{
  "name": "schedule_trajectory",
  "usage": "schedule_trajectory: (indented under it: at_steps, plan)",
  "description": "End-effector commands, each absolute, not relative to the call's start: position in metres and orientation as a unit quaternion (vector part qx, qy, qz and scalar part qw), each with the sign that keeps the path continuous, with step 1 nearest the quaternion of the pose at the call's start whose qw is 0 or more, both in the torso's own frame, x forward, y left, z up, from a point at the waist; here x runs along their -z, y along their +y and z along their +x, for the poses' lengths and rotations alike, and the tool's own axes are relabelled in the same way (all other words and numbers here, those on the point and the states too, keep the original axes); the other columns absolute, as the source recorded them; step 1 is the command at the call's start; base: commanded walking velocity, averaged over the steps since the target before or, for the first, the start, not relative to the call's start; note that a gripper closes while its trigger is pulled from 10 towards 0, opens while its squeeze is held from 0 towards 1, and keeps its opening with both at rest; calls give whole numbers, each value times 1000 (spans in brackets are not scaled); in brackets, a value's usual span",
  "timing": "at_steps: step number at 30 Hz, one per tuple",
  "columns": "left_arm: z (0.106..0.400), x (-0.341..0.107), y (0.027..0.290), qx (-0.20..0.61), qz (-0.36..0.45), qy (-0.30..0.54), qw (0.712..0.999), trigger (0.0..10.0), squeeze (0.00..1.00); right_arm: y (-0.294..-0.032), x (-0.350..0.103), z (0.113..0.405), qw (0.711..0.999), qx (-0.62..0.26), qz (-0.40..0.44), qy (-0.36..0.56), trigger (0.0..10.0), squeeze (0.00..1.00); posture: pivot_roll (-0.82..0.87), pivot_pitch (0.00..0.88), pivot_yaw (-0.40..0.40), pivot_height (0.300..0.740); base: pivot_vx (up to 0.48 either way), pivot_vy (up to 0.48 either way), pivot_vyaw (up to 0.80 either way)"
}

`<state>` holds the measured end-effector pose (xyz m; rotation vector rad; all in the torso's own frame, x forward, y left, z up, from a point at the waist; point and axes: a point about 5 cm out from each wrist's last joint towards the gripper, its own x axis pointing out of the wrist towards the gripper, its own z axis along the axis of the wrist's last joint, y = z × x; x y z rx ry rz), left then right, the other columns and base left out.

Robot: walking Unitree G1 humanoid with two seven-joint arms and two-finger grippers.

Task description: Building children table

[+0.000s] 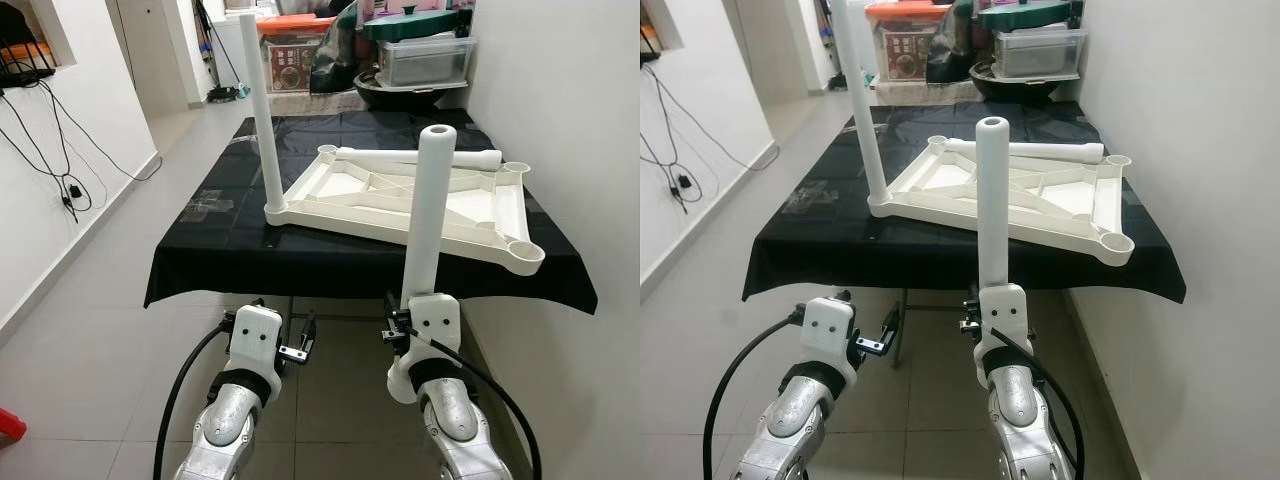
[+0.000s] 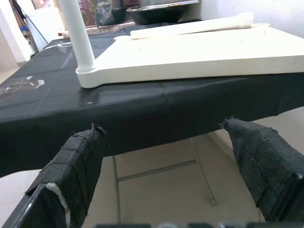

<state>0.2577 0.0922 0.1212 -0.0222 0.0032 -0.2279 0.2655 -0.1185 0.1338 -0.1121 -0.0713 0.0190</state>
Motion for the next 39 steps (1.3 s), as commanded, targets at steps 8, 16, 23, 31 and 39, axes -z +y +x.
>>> schedule_trajectory:
  at_steps: [8,16,23,31,39]
  plan:
    - [260,-116,93,110,-29,17,993,10000,0,-117,-130,267,998,-19,-59,-31,10000,0,5,0,38,740,212,-356,0]
    - [261,-116,94,109,-33,17,993,10000,0,-117,-128,268,998,-21,-56,-28,10000,0,10,0,38,740,353,-321,0]
    - [260,-116,94,107,-41,18,993,10000,0,-118,-129,267,998,-20,-56,-31,10000,0,7,0,36,740,350,-270,0]
    - [258,-114,96,101,-51,20,993,10000,0,-111,-147,267,990,-130,15,-58,10000,0,7,0,36,740,0,0,0]
    - [260,-113,97,98,-51,25,994,10000,0,-98,-148,254,948,-316,37,-13,10000,0,-1,0,35,740,0,0,0]
